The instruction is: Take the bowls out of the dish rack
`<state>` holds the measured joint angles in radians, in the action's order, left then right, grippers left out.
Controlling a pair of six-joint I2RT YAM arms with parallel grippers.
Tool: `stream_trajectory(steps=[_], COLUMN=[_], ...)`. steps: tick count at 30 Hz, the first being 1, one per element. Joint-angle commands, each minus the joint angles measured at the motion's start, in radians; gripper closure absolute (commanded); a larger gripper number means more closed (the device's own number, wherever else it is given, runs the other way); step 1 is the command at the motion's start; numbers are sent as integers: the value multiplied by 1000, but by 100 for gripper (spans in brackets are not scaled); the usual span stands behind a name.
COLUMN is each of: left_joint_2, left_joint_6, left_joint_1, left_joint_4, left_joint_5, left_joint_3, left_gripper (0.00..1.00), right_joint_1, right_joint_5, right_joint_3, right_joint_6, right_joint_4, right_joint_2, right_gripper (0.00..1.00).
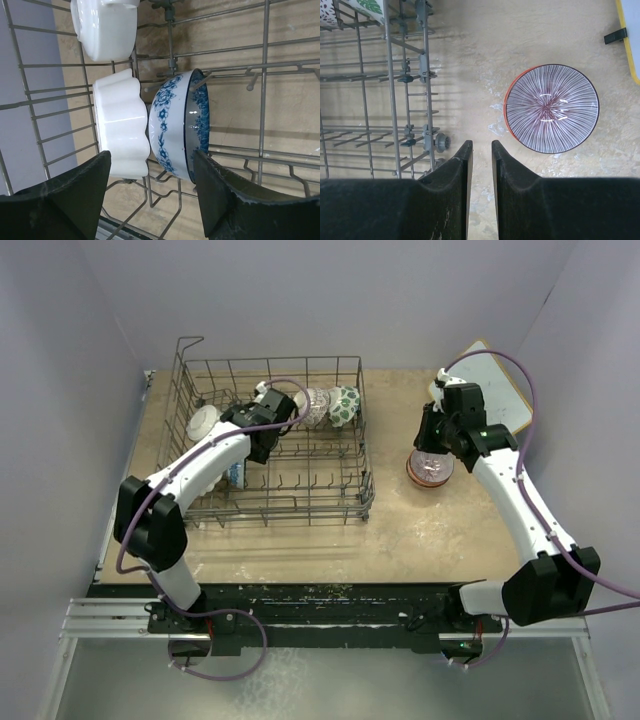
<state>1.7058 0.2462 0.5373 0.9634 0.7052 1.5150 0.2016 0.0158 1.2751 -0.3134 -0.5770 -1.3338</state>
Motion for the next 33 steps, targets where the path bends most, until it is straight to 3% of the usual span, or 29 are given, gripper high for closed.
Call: stream_trajectory(steps=[1, 28, 33], left_joint_2=[41, 104, 89], left_joint_6=[-27, -32, -34], left_joint_1=[2, 25, 36], left_joint_4=[-41, -51, -40], left_joint_5=[71, 303, 328], left_joint_3=[-29, -67, -30], left_gripper=[32, 100, 100], right_joint_1=[-4, -4, -4], right_joint_5=[-17, -22, -20], right_joint_3=[-1, -34, -47], right_joint_6=[-13, -11, -15], right_joint_4=[26, 31, 32], right_joint_2=[41, 51, 57], right_gripper=[76, 76, 76])
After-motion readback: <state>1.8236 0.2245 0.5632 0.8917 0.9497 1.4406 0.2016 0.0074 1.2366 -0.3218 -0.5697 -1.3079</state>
